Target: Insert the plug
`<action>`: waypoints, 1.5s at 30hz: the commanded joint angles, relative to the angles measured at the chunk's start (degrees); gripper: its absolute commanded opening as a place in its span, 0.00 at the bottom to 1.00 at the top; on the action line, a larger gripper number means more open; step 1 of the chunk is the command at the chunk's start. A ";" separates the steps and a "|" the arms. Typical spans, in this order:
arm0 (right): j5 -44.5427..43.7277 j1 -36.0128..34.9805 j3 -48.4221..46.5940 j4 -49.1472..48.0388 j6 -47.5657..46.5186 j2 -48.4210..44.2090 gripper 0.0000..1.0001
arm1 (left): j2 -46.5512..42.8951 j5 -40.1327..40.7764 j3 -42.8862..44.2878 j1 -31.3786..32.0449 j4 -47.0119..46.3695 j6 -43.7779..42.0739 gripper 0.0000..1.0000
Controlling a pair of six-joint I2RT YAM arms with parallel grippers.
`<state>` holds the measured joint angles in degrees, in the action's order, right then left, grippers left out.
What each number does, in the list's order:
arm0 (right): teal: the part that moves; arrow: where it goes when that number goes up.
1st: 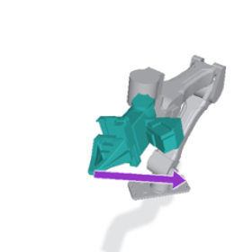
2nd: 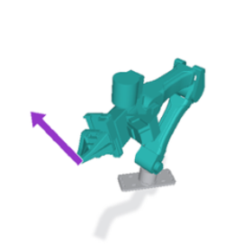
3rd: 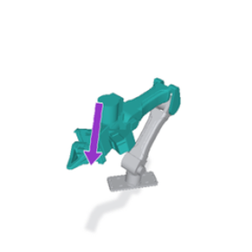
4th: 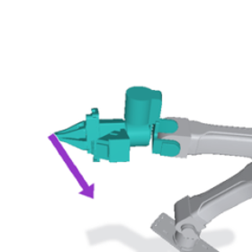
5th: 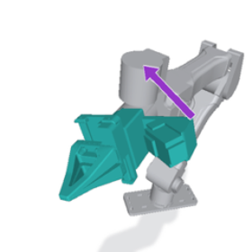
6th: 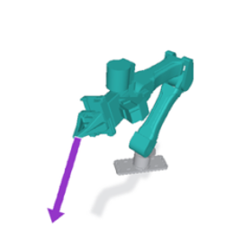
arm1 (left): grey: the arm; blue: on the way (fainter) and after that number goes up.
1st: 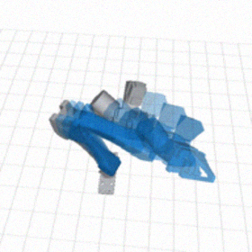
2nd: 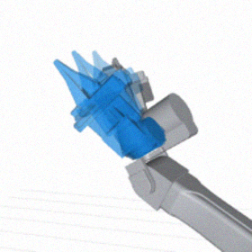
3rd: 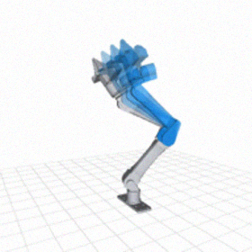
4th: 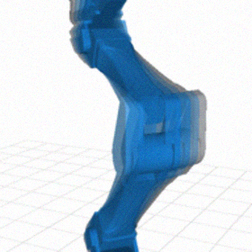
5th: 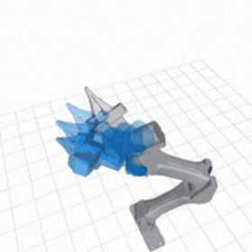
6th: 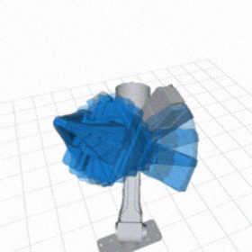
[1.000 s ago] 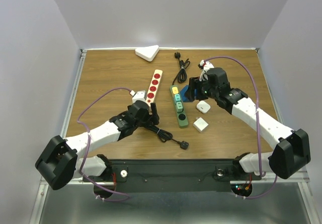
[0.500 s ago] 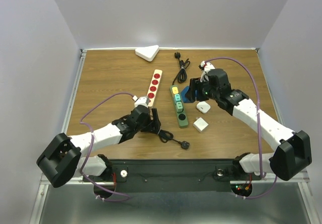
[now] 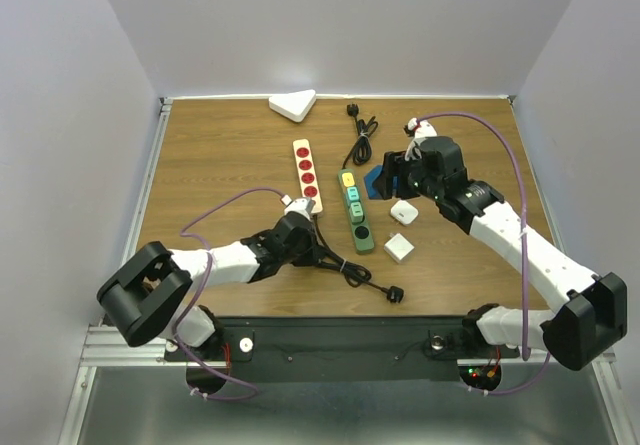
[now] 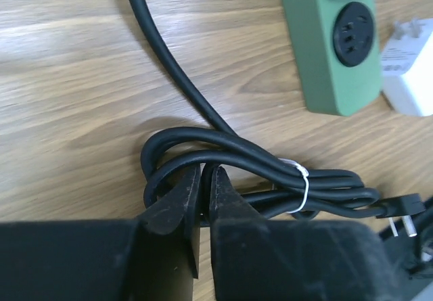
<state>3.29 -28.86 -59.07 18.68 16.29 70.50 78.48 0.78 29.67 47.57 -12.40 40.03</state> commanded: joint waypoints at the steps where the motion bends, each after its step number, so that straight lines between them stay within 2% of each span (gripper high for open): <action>1: -6.35 -0.14 -0.70 -0.66 0.75 -1.68 0.00 | 3.34 -6.65 4.41 2.00 -5.78 1.63 0.08; 10: -11.10 -0.23 -1.31 1.97 2.34 -2.91 0.01 | 22.57 -13.95 19.17 5.95 -14.57 2.77 0.02; 18: -14.36 -0.14 -1.58 4.26 3.13 -4.49 0.00 | 31.37 -14.75 32.45 6.13 -16.33 4.00 0.00; 25: -16.91 -0.05 -2.19 5.58 3.83 -5.55 0.00 | 43.06 -15.72 47.74 5.87 -16.25 1.46 0.00; 33: -20.16 0.03 -2.89 8.48 4.62 -7.66 0.00 | 48.35 -17.73 54.70 4.11 -18.44 -4.78 0.00; 34: -20.86 0.03 -2.98 8.74 4.71 -7.74 0.00 | 47.30 -18.52 54.44 4.02 -18.79 -5.66 0.03; 35: -21.22 -0.05 -3.33 9.35 4.71 -7.83 0.00 | 46.51 -18.88 53.74 4.02 -19.06 -6.45 0.11; 36: -21.83 0.03 -4.03 9.71 4.71 -7.83 0.00 | 45.37 -19.23 52.78 4.02 -19.32 -8.11 0.35; 37: -22.53 -0.05 -4.30 9.97 4.71 -7.92 0.01 | 42.75 -19.32 50.25 3.93 -19.50 -8.82 0.50; 38: -23.67 -0.05 -4.56 10.41 4.62 -7.92 0.00 | 41.16 -19.49 48.74 3.93 -20.20 -9.79 0.63; 40: -24.38 -0.05 -5.53 10.59 4.54 -7.75 0.00 | 36.60 -19.85 45.93 3.85 -20.38 -12.94 0.79; 42: -24.91 0.03 -6.06 10.68 4.54 -7.22 0.00 | 33.42 -19.85 41.80 3.76 -19.59 -14.71 0.85; 45: -24.82 0.03 -7.02 10.77 4.45 -6.34 0.00 | 27.80 -20.20 37.23 3.06 -16.96 -18.49 0.87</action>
<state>-15.46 -29.69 -63.83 30.15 22.28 63.13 116.33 -17.76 70.89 51.20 -28.14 29.93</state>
